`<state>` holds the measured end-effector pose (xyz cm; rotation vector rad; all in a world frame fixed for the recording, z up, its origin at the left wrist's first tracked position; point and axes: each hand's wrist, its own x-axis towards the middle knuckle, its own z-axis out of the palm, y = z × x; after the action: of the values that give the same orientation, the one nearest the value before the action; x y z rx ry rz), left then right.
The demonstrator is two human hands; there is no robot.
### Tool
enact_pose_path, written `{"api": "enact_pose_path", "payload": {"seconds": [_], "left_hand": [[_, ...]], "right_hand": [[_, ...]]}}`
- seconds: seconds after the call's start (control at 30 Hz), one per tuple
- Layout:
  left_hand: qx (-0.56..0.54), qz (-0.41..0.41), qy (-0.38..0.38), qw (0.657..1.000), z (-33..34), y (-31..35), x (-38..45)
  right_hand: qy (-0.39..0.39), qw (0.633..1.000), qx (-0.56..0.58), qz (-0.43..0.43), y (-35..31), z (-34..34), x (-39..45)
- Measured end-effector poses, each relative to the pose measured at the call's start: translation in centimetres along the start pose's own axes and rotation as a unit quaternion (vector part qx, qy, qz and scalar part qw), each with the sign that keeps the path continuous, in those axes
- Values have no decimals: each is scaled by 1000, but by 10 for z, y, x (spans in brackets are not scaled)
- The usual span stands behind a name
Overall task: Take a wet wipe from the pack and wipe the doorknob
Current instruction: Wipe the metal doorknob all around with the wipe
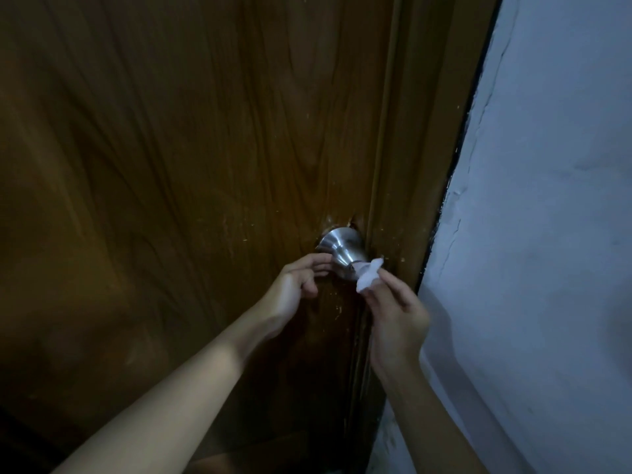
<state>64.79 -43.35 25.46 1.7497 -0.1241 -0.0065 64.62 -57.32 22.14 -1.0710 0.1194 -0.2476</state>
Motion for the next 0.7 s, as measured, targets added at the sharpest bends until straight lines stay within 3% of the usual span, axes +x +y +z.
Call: {"api": "enact_pose_path", "payload": {"seconds": [0.07, 0.17, 0.23, 0.37, 0.57, 0.7], "left_hand": [[-1, -4, 1, 1000, -1, -2, 1], [-7, -13, 3, 1000, -2, -3, 1], [-1, -18, -1, 1000, -2, -3, 0], [-1, -30, -3, 1000, -2, -4, 0], [-6, -38, 4, 999, -1, 0, -4], [-15, -44, 4, 999, 1, 2, -5]], "right_hand": [[13, 970, -151, -192, 1, 2, 3], [-37, 866, -321, -382, 16, 1, 6], [-50, 839, -363, -403, 23, -2, 7], [10, 856, -341, -388, 21, -3, 9], [-60, 832, -391, -389, 23, -5, 5], [-17, 841, -356, -406, 13, -1, 10]]}}
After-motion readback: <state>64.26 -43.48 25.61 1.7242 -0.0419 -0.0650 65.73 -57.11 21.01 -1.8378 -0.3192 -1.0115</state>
